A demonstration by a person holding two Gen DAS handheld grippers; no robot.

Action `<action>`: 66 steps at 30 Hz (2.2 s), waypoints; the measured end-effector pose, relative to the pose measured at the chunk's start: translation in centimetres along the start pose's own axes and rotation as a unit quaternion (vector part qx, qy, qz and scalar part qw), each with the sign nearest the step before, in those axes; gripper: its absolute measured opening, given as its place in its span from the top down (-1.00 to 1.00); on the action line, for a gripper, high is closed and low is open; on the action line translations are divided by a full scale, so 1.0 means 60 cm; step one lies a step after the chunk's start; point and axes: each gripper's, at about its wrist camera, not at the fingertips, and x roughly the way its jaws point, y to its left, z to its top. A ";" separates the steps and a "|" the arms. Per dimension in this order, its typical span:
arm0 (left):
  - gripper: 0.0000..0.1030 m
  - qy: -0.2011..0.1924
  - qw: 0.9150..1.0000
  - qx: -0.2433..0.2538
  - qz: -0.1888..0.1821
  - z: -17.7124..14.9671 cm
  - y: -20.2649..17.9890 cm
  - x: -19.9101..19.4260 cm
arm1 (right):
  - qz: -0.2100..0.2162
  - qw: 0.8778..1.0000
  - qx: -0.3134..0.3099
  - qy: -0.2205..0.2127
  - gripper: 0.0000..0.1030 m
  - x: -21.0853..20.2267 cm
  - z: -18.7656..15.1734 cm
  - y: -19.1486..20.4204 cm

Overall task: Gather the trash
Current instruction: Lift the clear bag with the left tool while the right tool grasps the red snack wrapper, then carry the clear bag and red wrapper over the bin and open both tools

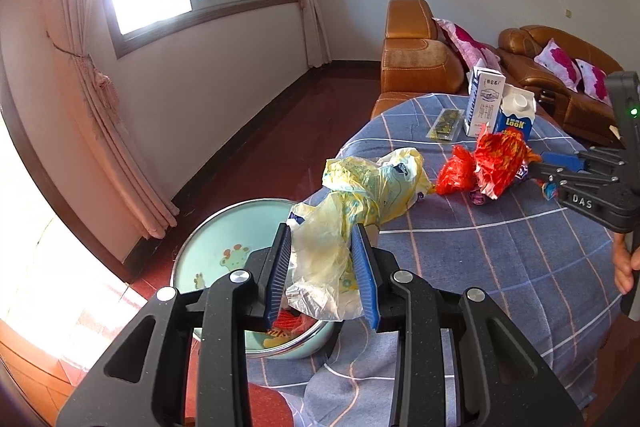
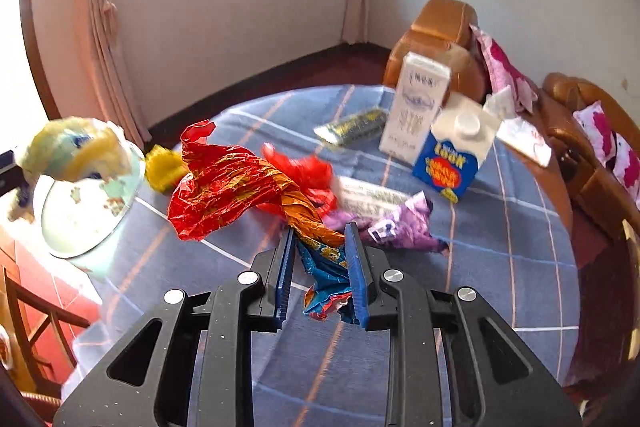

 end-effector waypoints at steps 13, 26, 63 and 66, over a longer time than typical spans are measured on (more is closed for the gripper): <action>0.38 -0.004 0.998 -0.039 0.044 -0.031 0.081 -0.030 | 0.012 0.999 -0.039 -0.027 0.49 -0.019 0.031 0.113; 0.38 0.012 0.994 -0.070 0.078 -0.070 0.145 -0.031 | 0.056 0.996 -0.061 -0.026 0.49 -0.010 0.041 0.223; 0.38 0.095 0.985 -0.115 0.087 -0.090 0.188 0.120 | 0.085 0.991 -0.083 0.059 0.49 0.159 0.050 0.348; 0.38 0.104 0.984 -0.116 0.088 -0.094 0.191 0.132 | 0.088 0.990 -0.087 0.065 0.53 0.170 0.053 0.353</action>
